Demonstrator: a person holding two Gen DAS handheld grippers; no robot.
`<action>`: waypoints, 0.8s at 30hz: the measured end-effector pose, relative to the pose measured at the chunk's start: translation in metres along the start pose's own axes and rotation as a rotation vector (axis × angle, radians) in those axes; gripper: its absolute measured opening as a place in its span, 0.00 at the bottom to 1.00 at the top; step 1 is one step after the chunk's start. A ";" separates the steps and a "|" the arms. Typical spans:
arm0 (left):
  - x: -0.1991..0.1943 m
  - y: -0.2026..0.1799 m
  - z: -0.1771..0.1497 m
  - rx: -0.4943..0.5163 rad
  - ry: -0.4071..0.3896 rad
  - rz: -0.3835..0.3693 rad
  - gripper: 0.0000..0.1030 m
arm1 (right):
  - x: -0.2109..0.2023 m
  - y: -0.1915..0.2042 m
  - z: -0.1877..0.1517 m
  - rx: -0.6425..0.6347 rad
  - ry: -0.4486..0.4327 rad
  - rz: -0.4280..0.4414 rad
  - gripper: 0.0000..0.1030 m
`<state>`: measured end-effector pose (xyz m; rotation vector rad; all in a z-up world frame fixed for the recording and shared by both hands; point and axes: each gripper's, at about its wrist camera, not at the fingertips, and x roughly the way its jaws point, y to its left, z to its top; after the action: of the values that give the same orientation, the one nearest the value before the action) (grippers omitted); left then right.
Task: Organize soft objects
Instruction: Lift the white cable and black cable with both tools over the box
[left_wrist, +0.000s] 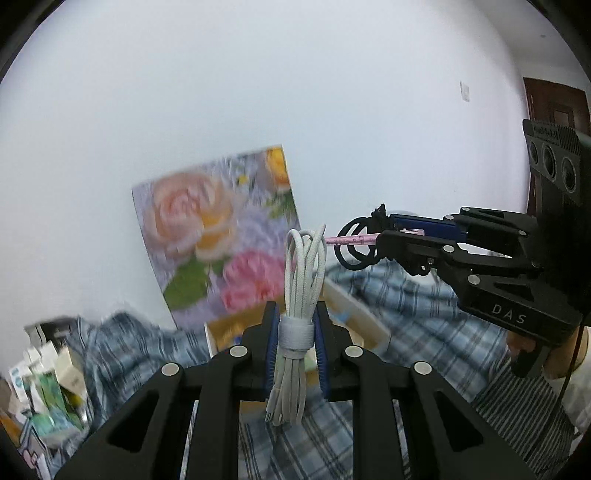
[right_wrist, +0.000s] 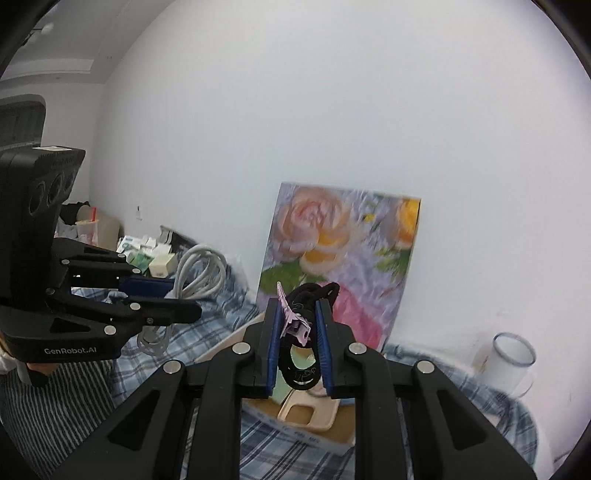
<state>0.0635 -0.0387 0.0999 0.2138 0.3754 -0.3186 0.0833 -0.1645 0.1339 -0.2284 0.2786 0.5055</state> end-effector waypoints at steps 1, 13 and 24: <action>-0.002 0.000 0.004 0.002 -0.008 0.001 0.19 | -0.001 -0.002 0.006 -0.001 -0.010 -0.003 0.17; -0.011 -0.004 0.061 -0.049 -0.139 -0.051 0.19 | -0.028 -0.023 0.065 -0.026 -0.142 -0.082 0.17; -0.014 0.012 0.096 -0.098 -0.230 -0.012 0.19 | -0.039 -0.031 0.099 -0.007 -0.215 -0.092 0.17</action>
<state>0.0863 -0.0492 0.1948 0.0778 0.1642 -0.3322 0.0865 -0.1808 0.2436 -0.1908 0.0564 0.4359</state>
